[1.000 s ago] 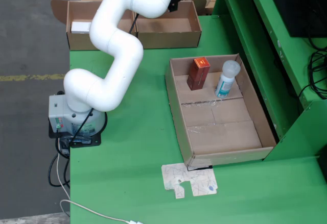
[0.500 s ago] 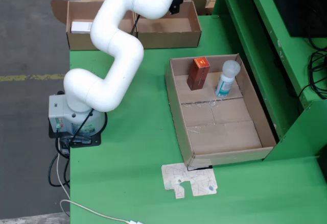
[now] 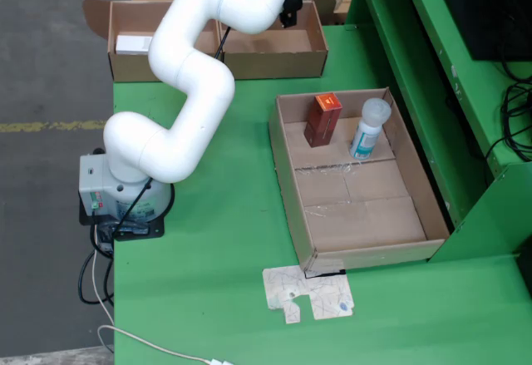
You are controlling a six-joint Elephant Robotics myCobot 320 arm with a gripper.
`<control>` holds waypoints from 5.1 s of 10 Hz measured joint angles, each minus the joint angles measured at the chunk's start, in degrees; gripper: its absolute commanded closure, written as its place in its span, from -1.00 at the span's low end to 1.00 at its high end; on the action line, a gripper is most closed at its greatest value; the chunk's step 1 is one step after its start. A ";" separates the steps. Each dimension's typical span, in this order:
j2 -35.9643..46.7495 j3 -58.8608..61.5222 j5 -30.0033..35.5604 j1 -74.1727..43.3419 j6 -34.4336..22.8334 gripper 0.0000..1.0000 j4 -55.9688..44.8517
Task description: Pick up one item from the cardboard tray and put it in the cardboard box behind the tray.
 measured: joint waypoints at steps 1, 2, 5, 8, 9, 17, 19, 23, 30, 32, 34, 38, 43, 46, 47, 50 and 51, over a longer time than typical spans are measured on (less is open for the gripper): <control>0.00 0.00 -0.26 -0.09 0.00 1.00 0.09; -0.96 0.00 -0.44 -0.26 0.00 1.00 0.88; -1.40 0.00 -0.79 -0.44 0.00 1.00 1.05; -1.40 0.00 -0.79 -0.44 0.00 1.00 1.05; -1.40 0.00 -0.79 -0.44 0.00 1.00 1.05; -1.40 0.00 -0.79 -0.44 0.00 0.60 1.05; -1.40 0.00 -0.79 -0.44 0.00 0.20 1.05; -1.40 0.00 -0.79 -0.44 0.00 -0.60 1.14; -1.40 0.00 -0.70 -0.44 0.09 -1.00 1.23; -1.40 0.00 -0.70 -0.44 0.09 -1.00 1.23; -1.40 0.00 -0.70 -0.44 0.09 -1.00 1.23; -1.40 0.00 -0.70 -0.44 0.09 -1.00 1.23; -1.40 0.00 -0.70 -0.44 0.09 -1.00 1.23; -1.40 0.00 -0.70 -0.44 0.09 -1.00 1.23; -1.40 0.00 -0.70 -0.44 0.09 -1.00 1.23; -1.40 0.00 -0.70 -0.44 0.09 -1.00 1.23; -1.40 0.00 -0.70 -0.44 0.09 -1.00 1.23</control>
